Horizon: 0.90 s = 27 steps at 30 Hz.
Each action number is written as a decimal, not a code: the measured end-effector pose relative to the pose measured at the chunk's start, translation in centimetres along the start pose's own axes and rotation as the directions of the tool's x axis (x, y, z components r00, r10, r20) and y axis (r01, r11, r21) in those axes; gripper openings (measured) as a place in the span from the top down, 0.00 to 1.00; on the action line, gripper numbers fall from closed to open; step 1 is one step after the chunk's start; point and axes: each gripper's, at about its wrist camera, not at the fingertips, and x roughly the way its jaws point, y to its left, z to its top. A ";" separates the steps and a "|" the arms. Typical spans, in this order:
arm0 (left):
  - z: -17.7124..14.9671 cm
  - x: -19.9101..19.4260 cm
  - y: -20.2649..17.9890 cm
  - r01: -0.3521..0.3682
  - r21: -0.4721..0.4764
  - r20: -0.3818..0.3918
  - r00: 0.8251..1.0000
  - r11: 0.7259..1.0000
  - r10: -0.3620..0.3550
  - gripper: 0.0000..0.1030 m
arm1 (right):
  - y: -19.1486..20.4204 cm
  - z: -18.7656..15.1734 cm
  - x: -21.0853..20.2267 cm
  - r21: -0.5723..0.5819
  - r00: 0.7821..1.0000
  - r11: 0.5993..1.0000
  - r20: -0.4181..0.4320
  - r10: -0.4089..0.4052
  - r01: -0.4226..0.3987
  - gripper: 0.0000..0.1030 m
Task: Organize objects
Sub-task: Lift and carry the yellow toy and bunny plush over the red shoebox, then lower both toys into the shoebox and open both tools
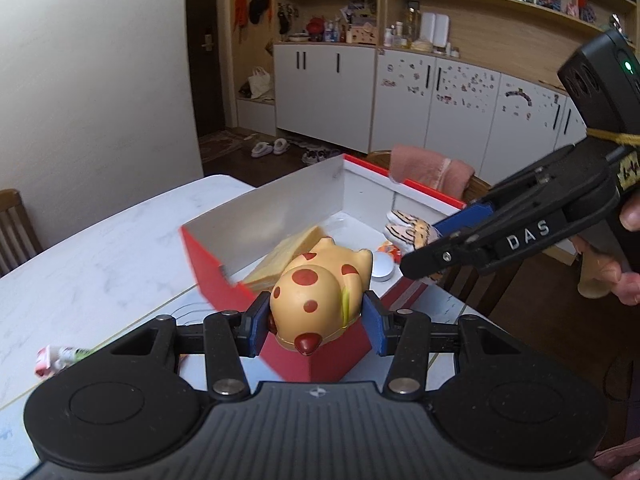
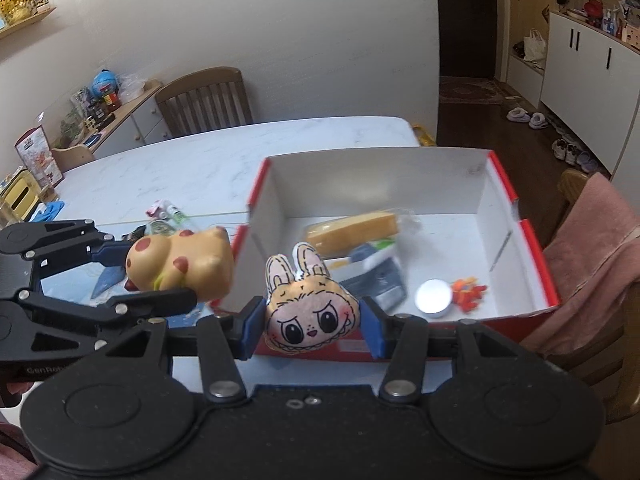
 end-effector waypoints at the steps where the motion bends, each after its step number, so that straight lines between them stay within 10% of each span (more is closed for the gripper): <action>1: 0.2 0.5 -0.4 0.003 0.011 -0.004 1.000 1.000 -0.003 0.55 | -0.5 0.1 0.0 0.003 1.000 1.000 0.001 -0.001 0.001 0.52; 27: 5.9 13.7 -5.0 0.011 0.093 -0.173 0.985 0.996 0.006 0.55 | -10.6 5.2 7.5 -0.008 0.994 0.997 -0.083 -0.077 0.077 0.52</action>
